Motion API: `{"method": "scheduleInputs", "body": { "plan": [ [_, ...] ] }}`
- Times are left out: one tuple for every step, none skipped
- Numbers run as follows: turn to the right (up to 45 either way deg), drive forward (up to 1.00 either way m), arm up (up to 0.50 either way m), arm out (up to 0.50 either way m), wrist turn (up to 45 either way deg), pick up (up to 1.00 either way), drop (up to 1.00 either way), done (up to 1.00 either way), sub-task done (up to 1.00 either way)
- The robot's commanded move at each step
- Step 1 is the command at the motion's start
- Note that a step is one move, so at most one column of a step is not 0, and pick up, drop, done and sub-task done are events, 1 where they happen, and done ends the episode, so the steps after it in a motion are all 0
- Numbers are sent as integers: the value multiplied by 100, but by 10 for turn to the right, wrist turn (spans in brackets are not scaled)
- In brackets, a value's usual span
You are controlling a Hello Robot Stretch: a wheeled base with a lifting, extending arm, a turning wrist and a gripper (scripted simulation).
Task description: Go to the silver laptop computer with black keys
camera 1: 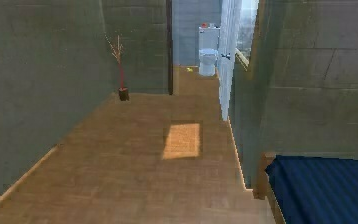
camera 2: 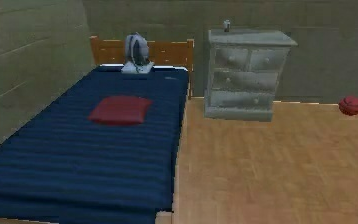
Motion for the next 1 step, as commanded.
{"method": "scheduleInputs", "body": {
  "plan": [
    [0, 100, 0, 0, 0, 0, 0, 0, 0]
  ]
}}
